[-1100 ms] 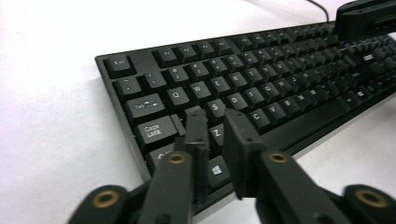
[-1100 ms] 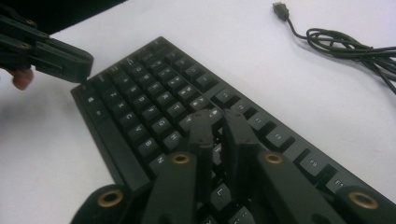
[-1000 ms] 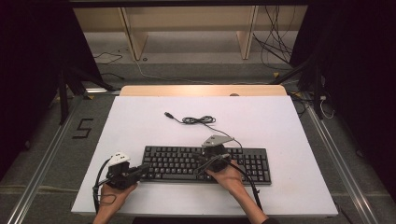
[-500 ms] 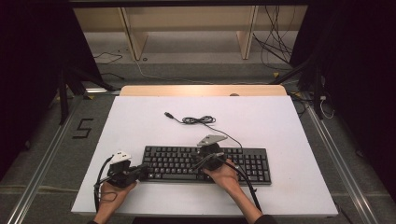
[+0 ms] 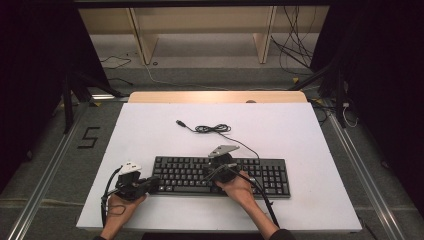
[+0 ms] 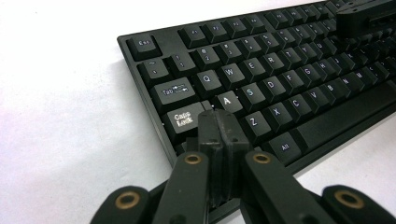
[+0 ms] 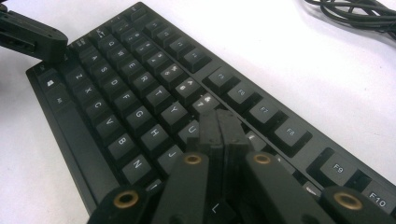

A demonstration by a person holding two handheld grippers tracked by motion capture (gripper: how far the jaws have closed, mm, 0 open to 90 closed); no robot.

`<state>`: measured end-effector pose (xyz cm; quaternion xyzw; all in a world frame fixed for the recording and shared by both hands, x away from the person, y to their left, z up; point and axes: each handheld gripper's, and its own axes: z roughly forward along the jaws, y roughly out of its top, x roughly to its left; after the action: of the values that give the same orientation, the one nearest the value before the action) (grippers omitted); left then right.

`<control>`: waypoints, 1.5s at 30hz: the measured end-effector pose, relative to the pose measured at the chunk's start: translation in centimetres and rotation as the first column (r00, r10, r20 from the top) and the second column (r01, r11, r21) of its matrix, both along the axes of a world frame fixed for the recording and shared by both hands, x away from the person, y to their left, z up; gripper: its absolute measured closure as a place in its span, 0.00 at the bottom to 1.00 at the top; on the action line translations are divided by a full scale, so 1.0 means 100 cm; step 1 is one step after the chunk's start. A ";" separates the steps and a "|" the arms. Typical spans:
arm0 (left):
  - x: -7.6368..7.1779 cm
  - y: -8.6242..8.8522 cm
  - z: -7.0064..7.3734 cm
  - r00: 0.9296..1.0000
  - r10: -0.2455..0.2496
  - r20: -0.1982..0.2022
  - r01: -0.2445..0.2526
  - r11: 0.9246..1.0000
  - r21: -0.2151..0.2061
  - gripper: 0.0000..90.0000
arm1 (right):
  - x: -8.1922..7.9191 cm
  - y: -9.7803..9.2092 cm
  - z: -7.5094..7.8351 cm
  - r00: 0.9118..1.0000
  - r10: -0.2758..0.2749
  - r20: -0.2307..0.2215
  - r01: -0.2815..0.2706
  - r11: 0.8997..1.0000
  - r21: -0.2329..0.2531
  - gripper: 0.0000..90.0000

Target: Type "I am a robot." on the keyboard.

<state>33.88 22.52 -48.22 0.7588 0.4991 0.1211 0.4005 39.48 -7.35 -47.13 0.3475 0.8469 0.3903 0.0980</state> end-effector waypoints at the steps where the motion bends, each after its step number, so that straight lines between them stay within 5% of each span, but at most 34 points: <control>1: 0.000 0.000 0.000 1.000 0.000 0.000 0.000 1.000 0.000 0.99 | 0.000 0.000 0.000 1.000 0.000 0.000 0.000 1.000 0.000 1.00; 30: 0.002 -0.001 -0.003 1.000 -0.016 -0.020 0.016 1.000 0.002 0.99 | 0.001 0.004 -0.006 1.000 -0.001 -0.006 0.001 1.000 -0.032 1.00; 40: -0.001 0.000 0.001 0.999 -0.019 0.027 0.019 1.000 -0.013 0.97 | 0.003 -0.013 0.008 0.999 -0.023 -0.027 0.026 0.996 0.091 0.93; 45: -0.003 0.000 0.005 0.998 -0.021 0.062 0.024 0.999 -0.048 0.91 | -0.001 -0.016 0.012 1.000 -0.013 -0.019 0.015 0.994 0.107 0.84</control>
<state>33.55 22.52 -47.72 0.7504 0.4808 0.1278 0.4353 39.41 -8.92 -45.90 0.3619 0.8230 0.4315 0.0743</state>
